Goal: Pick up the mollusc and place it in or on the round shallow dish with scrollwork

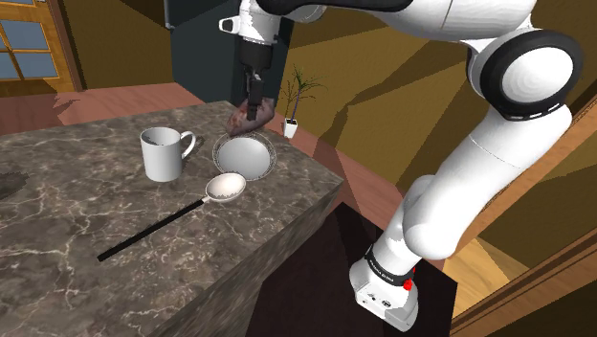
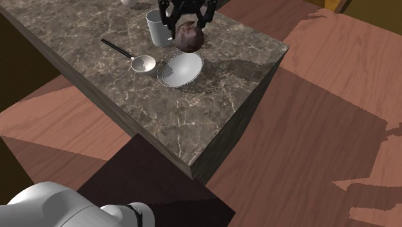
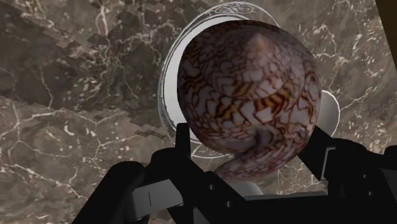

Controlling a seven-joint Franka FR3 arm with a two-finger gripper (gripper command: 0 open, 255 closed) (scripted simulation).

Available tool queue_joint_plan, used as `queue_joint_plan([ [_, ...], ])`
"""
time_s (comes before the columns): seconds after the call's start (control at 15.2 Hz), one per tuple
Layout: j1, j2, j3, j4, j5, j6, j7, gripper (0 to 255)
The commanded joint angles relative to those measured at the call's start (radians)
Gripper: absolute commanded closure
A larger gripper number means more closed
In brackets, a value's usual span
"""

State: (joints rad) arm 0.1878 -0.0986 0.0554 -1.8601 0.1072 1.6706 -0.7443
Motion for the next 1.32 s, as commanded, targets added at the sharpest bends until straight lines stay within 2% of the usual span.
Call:
queue_joint_plan([
  [0.0, 0.003, -0.014, 0.003, -0.038, 0.002, 0.024, 0.004, 255],
  [0.73, 0.004, 0.001, 0.006, -0.177, 0.005, 0.177, -0.009, 255],
  [1.25, 0.004, 0.001, 0.006, -0.177, 0.005, 0.177, -0.009, 255],
])
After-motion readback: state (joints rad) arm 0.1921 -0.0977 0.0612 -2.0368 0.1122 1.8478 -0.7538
